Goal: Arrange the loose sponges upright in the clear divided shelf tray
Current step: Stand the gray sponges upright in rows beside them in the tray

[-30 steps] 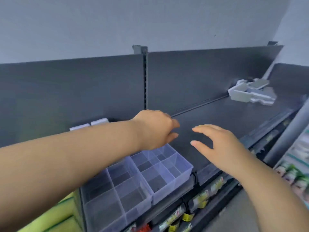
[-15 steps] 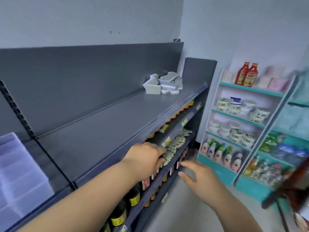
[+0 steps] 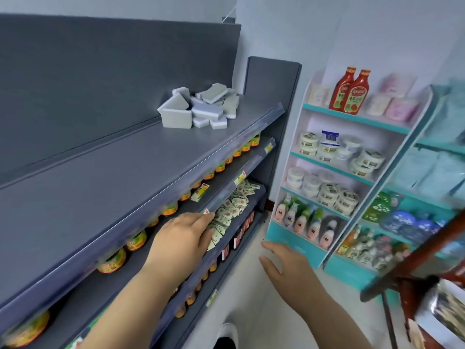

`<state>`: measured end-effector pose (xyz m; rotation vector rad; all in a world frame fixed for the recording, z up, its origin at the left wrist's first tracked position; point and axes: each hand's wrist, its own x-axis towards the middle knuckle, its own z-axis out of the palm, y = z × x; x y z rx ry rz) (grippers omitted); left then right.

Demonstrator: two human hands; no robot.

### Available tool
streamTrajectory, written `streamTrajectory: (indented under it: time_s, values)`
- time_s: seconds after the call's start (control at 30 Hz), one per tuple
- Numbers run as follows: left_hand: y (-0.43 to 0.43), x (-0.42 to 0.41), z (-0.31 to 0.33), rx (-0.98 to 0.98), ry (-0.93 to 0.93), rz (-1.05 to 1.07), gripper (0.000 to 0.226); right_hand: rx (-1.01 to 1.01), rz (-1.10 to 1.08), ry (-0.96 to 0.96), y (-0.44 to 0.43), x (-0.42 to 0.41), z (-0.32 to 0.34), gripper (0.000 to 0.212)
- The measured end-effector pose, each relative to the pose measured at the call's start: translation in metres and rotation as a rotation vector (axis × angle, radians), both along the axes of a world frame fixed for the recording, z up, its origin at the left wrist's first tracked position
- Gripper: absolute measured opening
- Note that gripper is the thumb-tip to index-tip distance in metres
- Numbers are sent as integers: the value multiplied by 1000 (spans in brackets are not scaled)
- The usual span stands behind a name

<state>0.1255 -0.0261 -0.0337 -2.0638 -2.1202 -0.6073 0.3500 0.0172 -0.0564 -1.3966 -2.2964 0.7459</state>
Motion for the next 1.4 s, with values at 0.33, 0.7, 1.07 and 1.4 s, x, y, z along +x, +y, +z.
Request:
streamTrajectory:
  time_s: [0.33,0.7,1.07,1.4]
  values:
    - [199,-53,6,59,3,95,36,62,46,-28,214,-28,30,36]
    - [357,-70,14,55,100,238,43,30,261,89,401,-68,21,35]
    - [469,-73,24,91,198,702,41,150,739,126,602,-148,62,33]
    - [480,-82,14,110,200,852,36,332,1029,-195,640,-222,68,56]
